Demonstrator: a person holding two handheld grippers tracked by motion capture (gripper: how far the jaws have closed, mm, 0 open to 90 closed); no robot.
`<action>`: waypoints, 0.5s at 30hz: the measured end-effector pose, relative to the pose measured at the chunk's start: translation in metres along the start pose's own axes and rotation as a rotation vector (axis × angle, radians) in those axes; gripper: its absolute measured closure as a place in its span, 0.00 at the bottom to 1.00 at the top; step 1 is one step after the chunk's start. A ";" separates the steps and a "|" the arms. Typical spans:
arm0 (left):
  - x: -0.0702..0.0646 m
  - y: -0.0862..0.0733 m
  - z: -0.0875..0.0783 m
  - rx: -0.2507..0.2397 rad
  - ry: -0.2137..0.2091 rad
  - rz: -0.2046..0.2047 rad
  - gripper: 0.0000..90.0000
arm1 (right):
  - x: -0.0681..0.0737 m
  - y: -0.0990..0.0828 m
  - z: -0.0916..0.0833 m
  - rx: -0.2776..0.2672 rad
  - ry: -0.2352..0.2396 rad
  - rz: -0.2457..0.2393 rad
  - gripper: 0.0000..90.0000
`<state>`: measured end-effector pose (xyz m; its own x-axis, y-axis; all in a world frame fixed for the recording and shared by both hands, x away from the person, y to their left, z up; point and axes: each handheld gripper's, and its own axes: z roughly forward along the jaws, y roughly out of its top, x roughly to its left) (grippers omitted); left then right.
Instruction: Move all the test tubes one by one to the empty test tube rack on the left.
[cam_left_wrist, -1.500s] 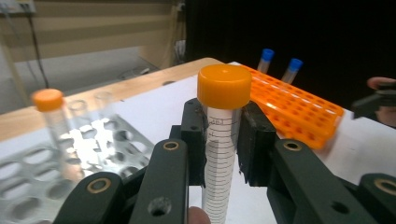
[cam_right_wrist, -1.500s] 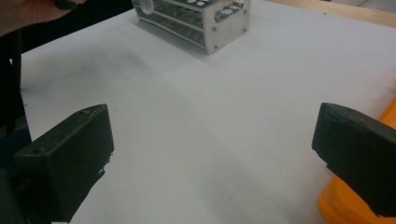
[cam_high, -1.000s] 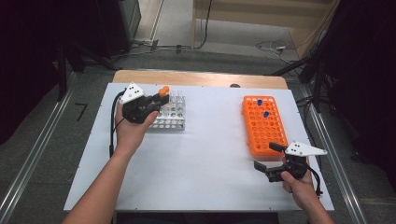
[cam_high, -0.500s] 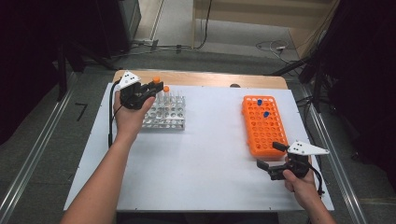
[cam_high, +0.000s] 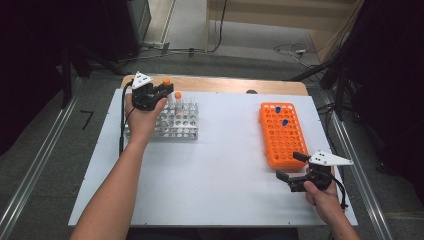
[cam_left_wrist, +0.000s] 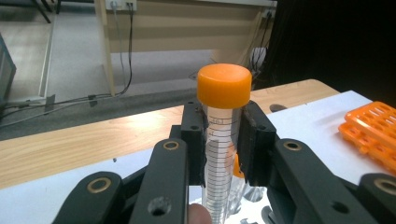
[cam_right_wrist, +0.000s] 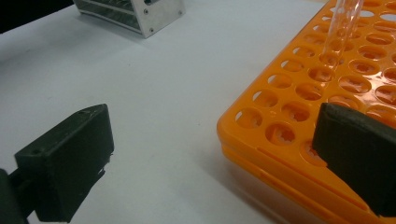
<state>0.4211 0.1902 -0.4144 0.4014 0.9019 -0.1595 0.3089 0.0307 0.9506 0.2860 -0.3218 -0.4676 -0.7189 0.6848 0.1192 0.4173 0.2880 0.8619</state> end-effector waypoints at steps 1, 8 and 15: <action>0.000 0.000 0.001 0.001 -0.002 0.000 0.84 | 0.000 0.000 0.000 -0.002 0.003 -0.001 0.00; 0.002 0.001 0.003 -0.031 -0.012 -0.006 0.83 | 0.002 0.000 0.001 0.001 0.006 0.001 0.00; 0.001 -0.005 0.011 0.008 0.011 0.016 0.83 | 0.001 -0.001 0.001 0.001 0.005 -0.002 0.00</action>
<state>0.4293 0.1868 -0.4219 0.3971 0.9068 -0.1417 0.3092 0.0131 0.9509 0.2857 -0.3208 -0.4685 -0.7224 0.6810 0.1196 0.4163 0.2903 0.8616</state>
